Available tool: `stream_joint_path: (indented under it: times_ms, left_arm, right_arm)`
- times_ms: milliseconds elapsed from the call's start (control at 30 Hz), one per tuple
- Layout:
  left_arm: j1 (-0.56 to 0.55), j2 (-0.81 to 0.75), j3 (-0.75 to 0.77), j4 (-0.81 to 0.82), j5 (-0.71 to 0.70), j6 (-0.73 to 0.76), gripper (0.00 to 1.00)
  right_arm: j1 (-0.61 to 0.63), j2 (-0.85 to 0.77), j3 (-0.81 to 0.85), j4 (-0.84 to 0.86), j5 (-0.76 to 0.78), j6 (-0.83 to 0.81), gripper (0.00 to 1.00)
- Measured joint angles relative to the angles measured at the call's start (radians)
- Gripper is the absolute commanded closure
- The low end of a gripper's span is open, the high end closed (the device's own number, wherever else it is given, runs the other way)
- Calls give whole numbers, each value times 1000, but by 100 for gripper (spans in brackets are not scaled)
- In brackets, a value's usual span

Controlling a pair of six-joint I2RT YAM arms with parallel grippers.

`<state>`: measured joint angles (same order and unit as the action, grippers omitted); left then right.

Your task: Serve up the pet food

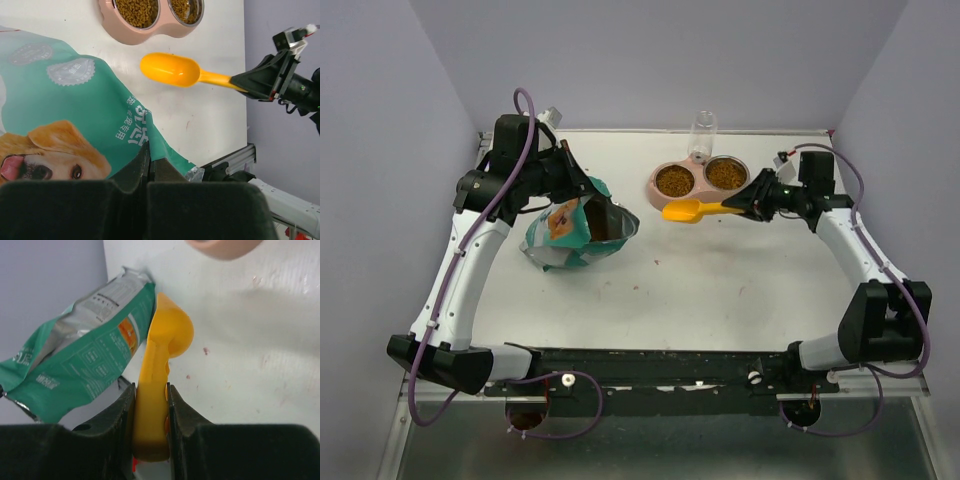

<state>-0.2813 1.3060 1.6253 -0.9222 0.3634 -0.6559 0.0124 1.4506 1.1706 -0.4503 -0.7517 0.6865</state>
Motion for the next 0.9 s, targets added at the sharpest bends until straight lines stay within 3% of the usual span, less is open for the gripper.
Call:
stream_joint_path:
  times_ms: [267, 633, 900]
  left_arm:
    - [0, -10, -16, 7, 13, -6, 100]
    - [1, -21, -23, 5, 15, -11, 100]
    - [1, -23, -23, 2, 15, -11, 100]
  right_arm:
    - [-1, -22, -286, 253, -130, 90, 99]
    - [-46, 50, -481, 544, -162, 100, 99]
    - [-100, 167, -593, 801, -230, 158, 87]
